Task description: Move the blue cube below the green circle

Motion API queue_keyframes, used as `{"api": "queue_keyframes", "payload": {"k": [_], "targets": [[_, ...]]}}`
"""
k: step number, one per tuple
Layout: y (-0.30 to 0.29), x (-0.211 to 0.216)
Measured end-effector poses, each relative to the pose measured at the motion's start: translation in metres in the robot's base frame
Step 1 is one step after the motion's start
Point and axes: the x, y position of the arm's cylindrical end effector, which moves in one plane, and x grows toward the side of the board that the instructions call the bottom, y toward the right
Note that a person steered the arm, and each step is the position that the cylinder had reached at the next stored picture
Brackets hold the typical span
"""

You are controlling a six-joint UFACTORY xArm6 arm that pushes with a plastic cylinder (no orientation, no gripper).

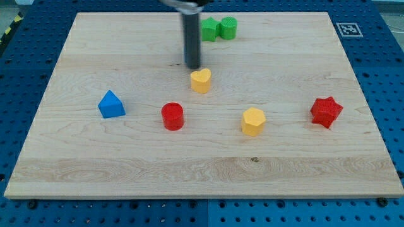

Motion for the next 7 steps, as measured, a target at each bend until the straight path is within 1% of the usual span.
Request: {"api": "queue_keyframes", "payload": {"k": [1, 3, 4, 5, 6, 7], "targets": [[0.007, -0.002], [-0.1, 0.001], [-0.102, -0.014], [-0.048, -0.035], [0.011, -0.037], [0.01, -0.028]]}}
